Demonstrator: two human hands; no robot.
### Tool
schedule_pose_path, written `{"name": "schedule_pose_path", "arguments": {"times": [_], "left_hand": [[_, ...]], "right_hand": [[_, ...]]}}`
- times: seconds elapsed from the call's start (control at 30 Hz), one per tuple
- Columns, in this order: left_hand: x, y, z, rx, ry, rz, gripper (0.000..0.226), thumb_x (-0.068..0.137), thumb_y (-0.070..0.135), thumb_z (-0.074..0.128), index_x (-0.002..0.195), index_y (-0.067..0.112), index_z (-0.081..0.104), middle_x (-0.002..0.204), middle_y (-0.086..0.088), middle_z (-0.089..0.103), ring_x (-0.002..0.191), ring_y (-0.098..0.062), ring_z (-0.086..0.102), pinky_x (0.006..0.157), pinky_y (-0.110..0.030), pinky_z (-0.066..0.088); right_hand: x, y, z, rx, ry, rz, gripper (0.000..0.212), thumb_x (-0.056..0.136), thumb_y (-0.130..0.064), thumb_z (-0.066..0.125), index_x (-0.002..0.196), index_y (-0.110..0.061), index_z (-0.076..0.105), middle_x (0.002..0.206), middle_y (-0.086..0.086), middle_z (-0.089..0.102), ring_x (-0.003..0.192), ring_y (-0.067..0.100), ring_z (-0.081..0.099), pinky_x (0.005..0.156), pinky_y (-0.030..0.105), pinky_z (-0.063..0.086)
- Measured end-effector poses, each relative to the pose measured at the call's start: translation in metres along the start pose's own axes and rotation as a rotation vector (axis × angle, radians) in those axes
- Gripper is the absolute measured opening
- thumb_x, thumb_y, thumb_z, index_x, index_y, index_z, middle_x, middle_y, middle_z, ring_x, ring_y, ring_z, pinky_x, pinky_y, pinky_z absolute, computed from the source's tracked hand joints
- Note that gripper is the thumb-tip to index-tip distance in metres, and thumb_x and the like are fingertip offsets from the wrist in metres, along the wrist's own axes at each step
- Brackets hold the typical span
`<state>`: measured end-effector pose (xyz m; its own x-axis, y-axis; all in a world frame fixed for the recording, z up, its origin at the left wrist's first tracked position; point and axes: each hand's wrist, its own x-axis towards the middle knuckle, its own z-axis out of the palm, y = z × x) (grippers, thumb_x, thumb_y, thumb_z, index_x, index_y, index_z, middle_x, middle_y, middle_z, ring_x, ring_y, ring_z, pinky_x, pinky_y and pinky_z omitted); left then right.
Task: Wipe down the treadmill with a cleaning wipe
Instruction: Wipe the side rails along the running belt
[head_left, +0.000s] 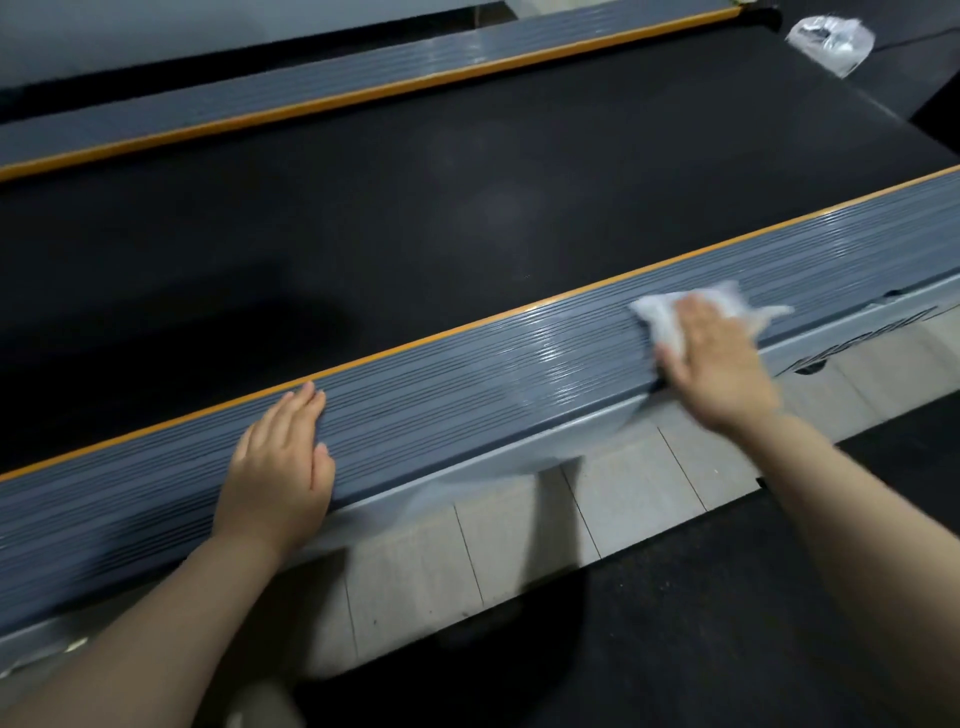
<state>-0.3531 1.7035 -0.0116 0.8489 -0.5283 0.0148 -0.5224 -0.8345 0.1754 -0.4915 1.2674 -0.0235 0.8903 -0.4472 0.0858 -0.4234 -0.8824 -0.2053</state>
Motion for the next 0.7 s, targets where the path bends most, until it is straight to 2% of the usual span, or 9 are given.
{"name": "schedule_pose_path", "arguments": {"times": [0.07,0.13,0.17,0.27,0.33,0.4,0.47,0.6,0.7], "left_hand": [[0.011,0.003,-0.001,0.053,0.026,-0.004,0.06,0.09,0.039,0.031,0.128,0.0,0.056,0.134,-0.017,0.055,0.122,-0.037,0.051,0.103,-0.052,0.039],[0.033,0.014,-0.004,0.069,0.035,0.009,0.058,0.089,0.045,0.033,0.12,0.001,0.057,0.125,-0.018,0.056,0.115,-0.04,0.052,0.1,-0.054,0.038],[0.047,0.024,-0.005,0.071,0.03,0.042,0.06,0.09,0.046,0.032,0.124,0.002,0.055,0.129,-0.018,0.053,0.12,-0.039,0.05,0.104,-0.054,0.035],[0.089,0.067,0.007,0.018,-0.011,0.268,0.069,0.093,0.047,0.025,0.148,0.008,0.037,0.154,-0.011,0.037,0.144,-0.029,0.03,0.118,-0.044,0.021],[0.118,0.106,0.016,-0.052,-0.052,0.42,0.069,0.094,0.045,0.02,0.153,0.011,0.028,0.159,-0.005,0.029,0.149,-0.022,0.023,0.12,-0.035,0.015],[0.143,0.138,0.022,-0.124,-0.12,0.477,0.059,0.1,0.036,0.024,0.154,0.012,0.027,0.16,-0.003,0.029,0.148,-0.019,0.024,0.12,-0.033,0.016],[0.16,0.15,0.028,-0.192,-0.17,0.453,0.051,0.104,0.028,0.031,0.152,0.013,0.03,0.157,-0.005,0.035,0.145,-0.021,0.031,0.118,-0.037,0.026],[0.157,0.15,0.026,-0.188,-0.159,0.365,0.047,0.104,0.027,0.032,0.149,0.018,0.038,0.147,0.0,0.049,0.133,-0.023,0.046,0.098,-0.042,0.044],[0.157,0.149,0.027,-0.205,-0.147,0.382,0.047,0.102,0.02,0.036,0.148,0.016,0.041,0.143,0.0,0.053,0.131,-0.021,0.048,0.1,-0.04,0.043]], "right_hand": [[0.007,0.034,-0.011,-0.002,-0.027,0.328,0.087,0.087,-0.057,0.005,0.144,0.002,0.033,0.153,0.025,0.03,0.142,0.038,0.025,0.115,0.048,0.019],[0.014,0.021,-0.011,-0.024,-0.053,0.409,0.093,0.079,-0.052,0.002,0.143,0.008,0.033,0.151,0.031,0.028,0.141,0.042,0.025,0.112,0.053,0.023],[0.017,0.002,-0.005,-0.04,-0.04,0.329,0.09,0.08,-0.048,0.004,0.14,0.011,0.036,0.145,0.034,0.035,0.137,0.045,0.03,0.108,0.055,0.027],[0.007,-0.087,0.025,-0.045,-0.006,-0.144,0.068,0.093,-0.036,0.024,0.135,0.011,0.047,0.14,0.03,0.046,0.134,0.044,0.04,0.108,0.056,0.032],[-0.013,-0.129,0.039,-0.021,-0.088,-0.446,0.062,0.097,-0.037,0.032,0.144,0.002,0.042,0.152,0.02,0.038,0.143,0.034,0.031,0.118,0.049,0.022],[-0.012,-0.122,0.032,0.002,-0.151,-0.577,0.063,0.099,-0.041,0.032,0.15,-0.005,0.033,0.158,0.013,0.027,0.148,0.026,0.02,0.122,0.041,0.011],[0.009,-0.081,0.022,-0.04,-0.146,-0.445,0.067,0.098,-0.046,0.025,0.151,-0.005,0.03,0.159,0.013,0.026,0.149,0.027,0.019,0.121,0.041,0.009],[0.05,0.011,-0.001,-0.02,-0.07,0.267,0.066,0.1,-0.045,0.02,0.153,-0.006,0.022,0.162,0.014,0.016,0.15,0.028,0.012,0.12,0.044,0.007],[0.062,0.003,0.004,-0.027,-0.063,0.423,0.061,0.102,-0.039,0.022,0.155,-0.008,0.015,0.163,0.013,0.009,0.15,0.028,0.006,0.12,0.044,0.005]]}}
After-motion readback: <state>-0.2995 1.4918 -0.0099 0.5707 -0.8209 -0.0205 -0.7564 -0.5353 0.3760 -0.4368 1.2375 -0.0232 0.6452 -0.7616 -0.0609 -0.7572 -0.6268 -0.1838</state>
